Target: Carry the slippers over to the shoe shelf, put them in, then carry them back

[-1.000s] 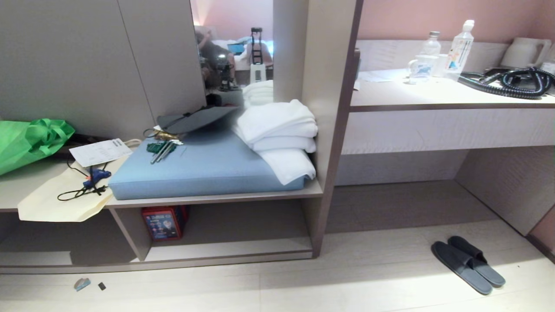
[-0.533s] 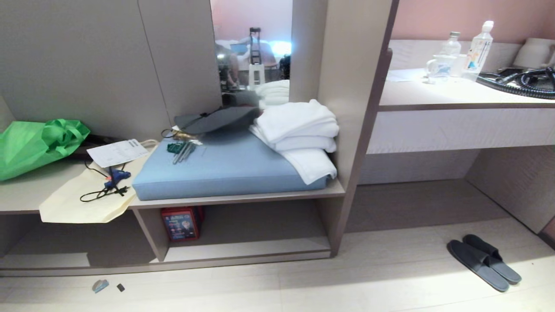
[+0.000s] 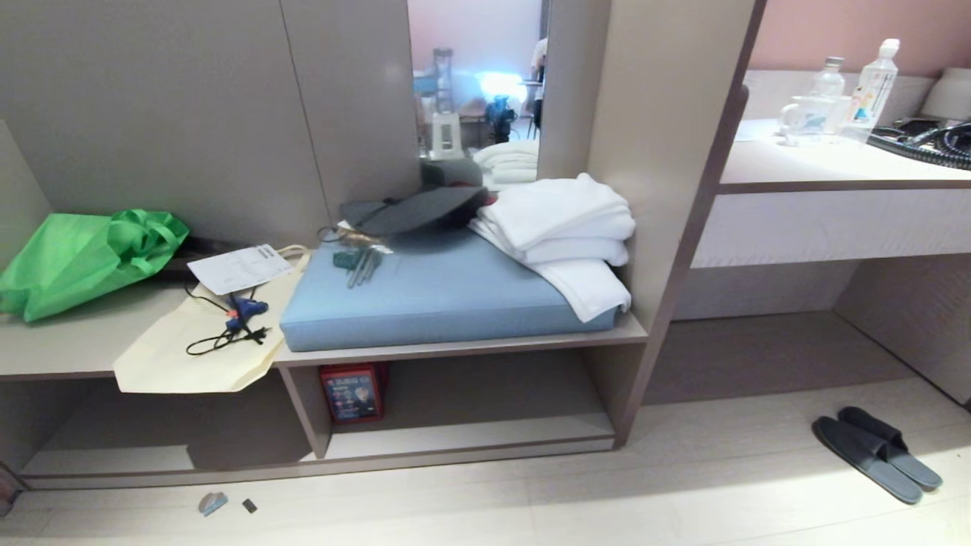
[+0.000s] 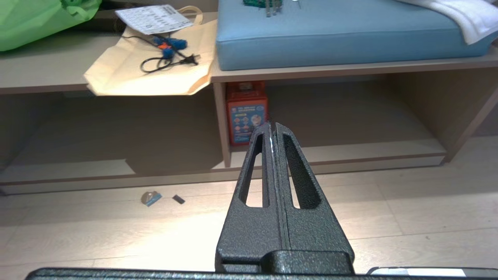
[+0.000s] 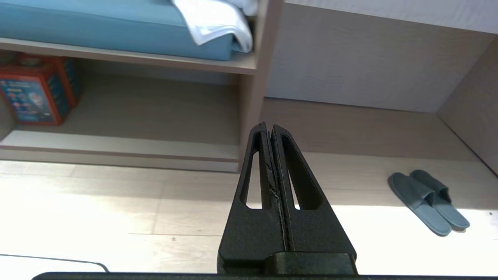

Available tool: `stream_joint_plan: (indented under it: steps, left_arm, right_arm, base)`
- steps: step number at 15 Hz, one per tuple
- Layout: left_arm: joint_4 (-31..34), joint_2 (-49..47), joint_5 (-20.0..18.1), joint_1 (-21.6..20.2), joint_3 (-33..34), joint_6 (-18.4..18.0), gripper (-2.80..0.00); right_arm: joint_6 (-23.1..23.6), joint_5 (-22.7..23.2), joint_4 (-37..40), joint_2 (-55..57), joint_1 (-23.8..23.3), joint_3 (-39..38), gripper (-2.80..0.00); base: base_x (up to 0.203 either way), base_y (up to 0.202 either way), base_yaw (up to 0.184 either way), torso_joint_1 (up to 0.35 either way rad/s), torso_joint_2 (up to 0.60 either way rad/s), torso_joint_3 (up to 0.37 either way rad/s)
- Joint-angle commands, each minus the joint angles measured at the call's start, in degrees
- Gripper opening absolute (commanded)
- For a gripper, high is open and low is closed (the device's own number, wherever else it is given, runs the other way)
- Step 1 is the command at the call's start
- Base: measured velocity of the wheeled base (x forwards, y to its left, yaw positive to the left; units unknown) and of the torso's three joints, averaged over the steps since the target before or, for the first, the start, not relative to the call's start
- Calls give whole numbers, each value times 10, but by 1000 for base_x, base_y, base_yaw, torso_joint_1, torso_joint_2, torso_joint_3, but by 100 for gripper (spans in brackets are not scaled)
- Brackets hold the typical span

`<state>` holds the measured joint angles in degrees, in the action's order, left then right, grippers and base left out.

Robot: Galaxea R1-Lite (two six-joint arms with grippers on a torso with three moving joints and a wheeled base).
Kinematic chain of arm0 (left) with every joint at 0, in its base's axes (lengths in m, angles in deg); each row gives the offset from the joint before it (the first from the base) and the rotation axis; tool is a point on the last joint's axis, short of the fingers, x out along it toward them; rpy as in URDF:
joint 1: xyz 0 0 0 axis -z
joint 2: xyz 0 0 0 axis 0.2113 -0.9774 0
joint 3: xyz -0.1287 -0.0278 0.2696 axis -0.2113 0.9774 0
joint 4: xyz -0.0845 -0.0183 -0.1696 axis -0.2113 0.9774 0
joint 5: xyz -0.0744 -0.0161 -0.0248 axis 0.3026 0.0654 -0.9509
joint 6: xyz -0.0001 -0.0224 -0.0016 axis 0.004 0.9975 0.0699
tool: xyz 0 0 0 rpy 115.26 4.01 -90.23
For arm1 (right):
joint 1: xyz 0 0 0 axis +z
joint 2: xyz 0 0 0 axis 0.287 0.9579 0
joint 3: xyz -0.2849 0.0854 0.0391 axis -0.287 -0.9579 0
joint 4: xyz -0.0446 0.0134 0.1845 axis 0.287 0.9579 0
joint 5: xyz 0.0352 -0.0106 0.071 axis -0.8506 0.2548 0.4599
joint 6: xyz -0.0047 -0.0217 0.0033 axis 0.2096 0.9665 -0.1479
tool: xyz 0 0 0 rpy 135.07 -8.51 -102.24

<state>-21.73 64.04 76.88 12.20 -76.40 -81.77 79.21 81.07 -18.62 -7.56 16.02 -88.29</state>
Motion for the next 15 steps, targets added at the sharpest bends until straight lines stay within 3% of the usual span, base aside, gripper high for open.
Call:
stream_joint_plan:
  steps: [1, 10, 15]
  left_arm:
    - [-1, -1, 0, 0, 0, -3, -280]
    - [-1, -1, 0, 0, 0, 0, -280]
    - [-1, -1, 0, 0, 0, 0, -280]
  right_arm:
    - [1, 0, 0, 1, 0, 0, -280]
    - [1, 0, 0, 1, 0, 0, -280]
    - [2, 1, 0, 1, 0, 0, -280]
  base:
    - [0, 154, -5, -1, 4, 2]
    - [0, 12, 0, 0, 0, 0]
    - [-181, 0, 1, 2, 5, 3]
